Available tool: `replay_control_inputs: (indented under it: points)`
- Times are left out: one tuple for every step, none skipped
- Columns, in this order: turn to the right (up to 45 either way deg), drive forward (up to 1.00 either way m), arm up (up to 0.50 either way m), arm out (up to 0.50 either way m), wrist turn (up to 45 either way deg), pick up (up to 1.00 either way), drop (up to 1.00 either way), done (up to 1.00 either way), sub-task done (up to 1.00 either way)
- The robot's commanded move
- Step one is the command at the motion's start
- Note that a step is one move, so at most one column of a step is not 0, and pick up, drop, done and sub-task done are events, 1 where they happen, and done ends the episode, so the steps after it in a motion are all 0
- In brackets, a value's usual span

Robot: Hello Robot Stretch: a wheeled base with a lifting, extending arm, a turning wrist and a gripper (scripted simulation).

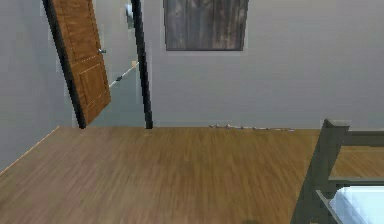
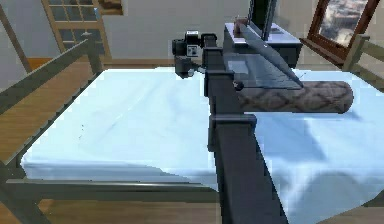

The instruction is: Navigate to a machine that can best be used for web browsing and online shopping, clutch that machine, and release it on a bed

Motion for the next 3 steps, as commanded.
replay_control_inputs:
  points:
    - [0.0,0.0,0.0,0.0,0.0,0.0,1.0,0.0,0.0]
    - [0.0,0.0,0.02,0.0,0.0,0.0,0.0,0.0,0.0]
    - [0.0,0.0,0.0,-0.08,0.0,0.0,0.0,0.0,0.0]
